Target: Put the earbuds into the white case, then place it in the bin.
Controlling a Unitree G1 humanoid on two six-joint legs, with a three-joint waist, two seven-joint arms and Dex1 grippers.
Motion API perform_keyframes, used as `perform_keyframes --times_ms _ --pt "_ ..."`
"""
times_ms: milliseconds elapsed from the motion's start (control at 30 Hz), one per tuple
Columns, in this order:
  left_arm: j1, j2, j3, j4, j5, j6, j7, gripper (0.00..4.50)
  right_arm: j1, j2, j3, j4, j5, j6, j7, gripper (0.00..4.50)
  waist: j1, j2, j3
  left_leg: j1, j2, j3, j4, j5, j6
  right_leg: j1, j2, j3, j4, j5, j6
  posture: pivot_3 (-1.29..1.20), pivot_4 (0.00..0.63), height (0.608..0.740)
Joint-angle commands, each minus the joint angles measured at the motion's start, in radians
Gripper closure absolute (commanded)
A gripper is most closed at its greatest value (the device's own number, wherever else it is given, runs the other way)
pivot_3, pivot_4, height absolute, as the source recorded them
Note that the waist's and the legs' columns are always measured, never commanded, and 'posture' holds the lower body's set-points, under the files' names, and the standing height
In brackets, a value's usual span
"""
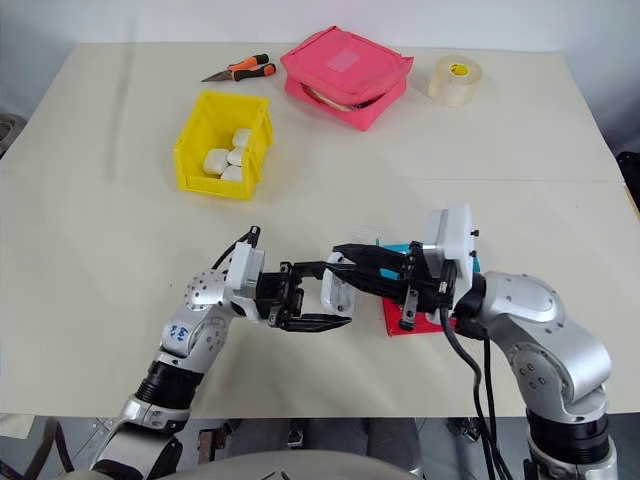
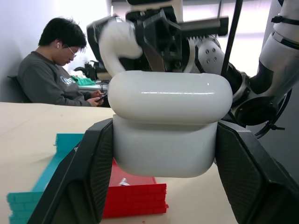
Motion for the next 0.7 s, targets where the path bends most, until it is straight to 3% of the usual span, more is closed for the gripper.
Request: perform_keyframes --times_ms 33,700 --pt "-0.009 -0.004 0.008 -0.055 -0.038 0.006 -0.009 1.69 0.035 0.004 0.031 -0.017 -0.027 -0.053 0.004 4.01 -0.001 0.000 0.000 0.000 0.000 0.000 0.000 0.000 0.000 0.000 0.000 0.000 0.000 0.000 0.000 0.00 0.150 0.740" --pt "-0.049 -0.044 0.031 -0.025 -0.051 -0.008 -0.036 1.69 0.138 -0.025 0.124 0.067 -0.154 -0.212 0.005 4.01 0.000 0.000 0.000 0.000 0.000 0.000 0.000 0.000 0.000 0.000 0.000 0.000 0.000 0.000 0.000 0.00 0.150 0.740"
